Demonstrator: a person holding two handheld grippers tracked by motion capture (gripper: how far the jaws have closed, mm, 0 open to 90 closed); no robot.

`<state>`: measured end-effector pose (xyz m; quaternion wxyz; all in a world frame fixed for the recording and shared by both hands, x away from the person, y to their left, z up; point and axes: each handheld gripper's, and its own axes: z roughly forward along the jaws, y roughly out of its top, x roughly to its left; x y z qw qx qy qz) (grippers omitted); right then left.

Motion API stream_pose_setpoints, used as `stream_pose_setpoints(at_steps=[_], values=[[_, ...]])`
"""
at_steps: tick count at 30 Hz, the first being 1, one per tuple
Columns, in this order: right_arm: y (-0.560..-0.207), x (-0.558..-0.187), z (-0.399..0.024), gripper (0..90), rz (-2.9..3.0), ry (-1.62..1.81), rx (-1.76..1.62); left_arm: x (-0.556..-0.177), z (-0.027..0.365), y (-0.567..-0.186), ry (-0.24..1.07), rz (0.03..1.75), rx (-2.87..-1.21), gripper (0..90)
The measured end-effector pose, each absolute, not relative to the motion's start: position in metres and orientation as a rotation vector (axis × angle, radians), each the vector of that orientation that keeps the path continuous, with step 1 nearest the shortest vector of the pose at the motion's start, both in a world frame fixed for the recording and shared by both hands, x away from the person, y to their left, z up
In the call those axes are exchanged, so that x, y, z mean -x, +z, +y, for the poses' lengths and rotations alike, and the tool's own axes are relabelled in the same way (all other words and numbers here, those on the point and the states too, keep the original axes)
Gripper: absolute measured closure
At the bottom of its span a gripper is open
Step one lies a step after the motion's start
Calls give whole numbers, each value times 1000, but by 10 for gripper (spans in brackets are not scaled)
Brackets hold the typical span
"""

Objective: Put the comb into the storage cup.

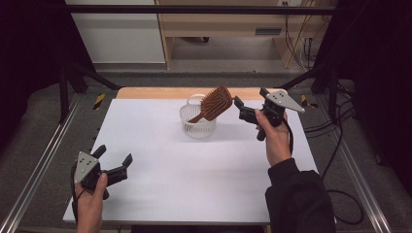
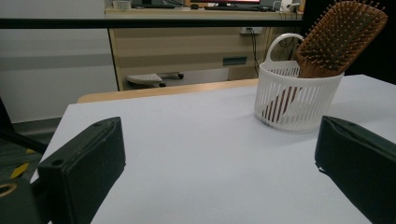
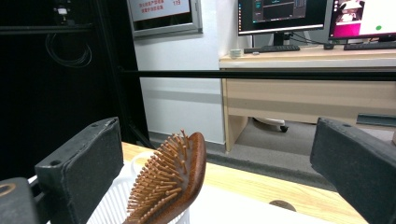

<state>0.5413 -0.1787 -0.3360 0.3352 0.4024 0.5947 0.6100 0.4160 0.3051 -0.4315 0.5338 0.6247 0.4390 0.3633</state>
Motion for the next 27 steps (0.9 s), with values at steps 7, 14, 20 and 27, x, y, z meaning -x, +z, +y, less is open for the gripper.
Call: stream_pose_setpoints(at_steps=[7,14,20,27], values=[[-335,-536,-185,28,1549,1586,-1042,-414,312,-431,874,1058,-1476,16],[-334,-532,-190,28,1549,1583,-1033,-413,315,-431,875,1059,-1471,16],[-333,-527,-196,28,1544,1581,-1028,-413,316,-431,883,1057,-1471,16],[-331,-519,-205,25,1532,1576,-1010,-413,317,-431,893,1061,-1471,15]])
